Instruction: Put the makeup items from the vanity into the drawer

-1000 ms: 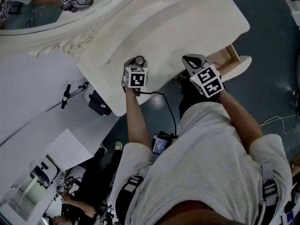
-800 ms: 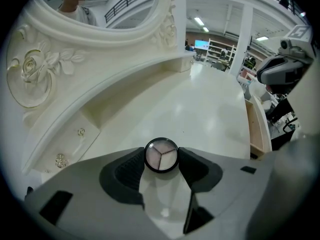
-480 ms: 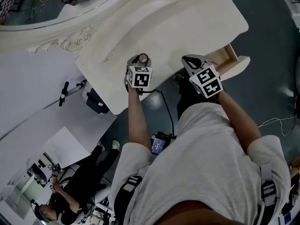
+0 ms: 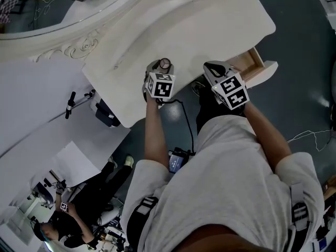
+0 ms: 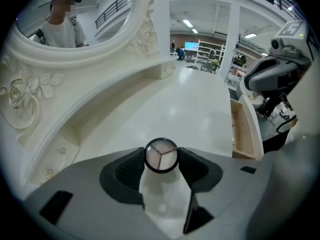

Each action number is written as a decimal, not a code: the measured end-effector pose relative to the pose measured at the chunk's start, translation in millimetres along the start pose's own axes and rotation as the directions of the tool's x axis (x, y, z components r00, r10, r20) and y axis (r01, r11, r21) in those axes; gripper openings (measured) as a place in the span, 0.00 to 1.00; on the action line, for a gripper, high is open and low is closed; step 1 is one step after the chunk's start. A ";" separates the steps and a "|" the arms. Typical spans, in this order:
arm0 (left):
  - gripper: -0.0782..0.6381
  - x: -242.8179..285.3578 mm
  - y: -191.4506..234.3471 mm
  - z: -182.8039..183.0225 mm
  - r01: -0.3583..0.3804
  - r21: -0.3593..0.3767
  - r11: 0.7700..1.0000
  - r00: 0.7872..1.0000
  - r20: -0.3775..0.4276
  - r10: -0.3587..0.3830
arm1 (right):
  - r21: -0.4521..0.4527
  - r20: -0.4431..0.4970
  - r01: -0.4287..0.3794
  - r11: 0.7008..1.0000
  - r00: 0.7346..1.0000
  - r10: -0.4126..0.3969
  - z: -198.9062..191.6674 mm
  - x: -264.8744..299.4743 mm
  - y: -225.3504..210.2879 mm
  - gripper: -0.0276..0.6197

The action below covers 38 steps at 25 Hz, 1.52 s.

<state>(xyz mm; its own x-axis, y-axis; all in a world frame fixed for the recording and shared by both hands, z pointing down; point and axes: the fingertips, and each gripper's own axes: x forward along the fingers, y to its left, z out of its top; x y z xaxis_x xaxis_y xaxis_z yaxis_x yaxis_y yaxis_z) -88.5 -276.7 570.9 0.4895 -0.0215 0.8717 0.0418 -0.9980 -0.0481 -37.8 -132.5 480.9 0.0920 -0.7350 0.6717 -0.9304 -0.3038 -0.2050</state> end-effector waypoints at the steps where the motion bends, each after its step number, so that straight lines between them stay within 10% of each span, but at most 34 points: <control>1: 0.41 1.1 -3.2 2.2 0.003 0.005 1.000 1.000 0.000 -0.003 | 0.004 0.001 0.003 1.000 1.000 -0.003 -1.6 -1.4 -2.3 0.07; 38: 0.41 38.4 -163.2 93.7 0.166 0.178 0.970 0.985 0.014 -0.171 | 0.207 -0.025 0.154 0.966 0.988 -0.152 -83.8 -89.5 -111.0 0.07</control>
<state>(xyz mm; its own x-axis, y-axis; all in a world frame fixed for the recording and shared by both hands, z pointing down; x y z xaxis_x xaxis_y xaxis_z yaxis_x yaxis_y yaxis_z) 5.1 -109.0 566.5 0.4871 0.1507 0.8603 0.2773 -0.9607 0.0113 27.5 17.8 503.1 0.2236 -0.6652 0.7124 -0.8115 -0.5319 -0.2420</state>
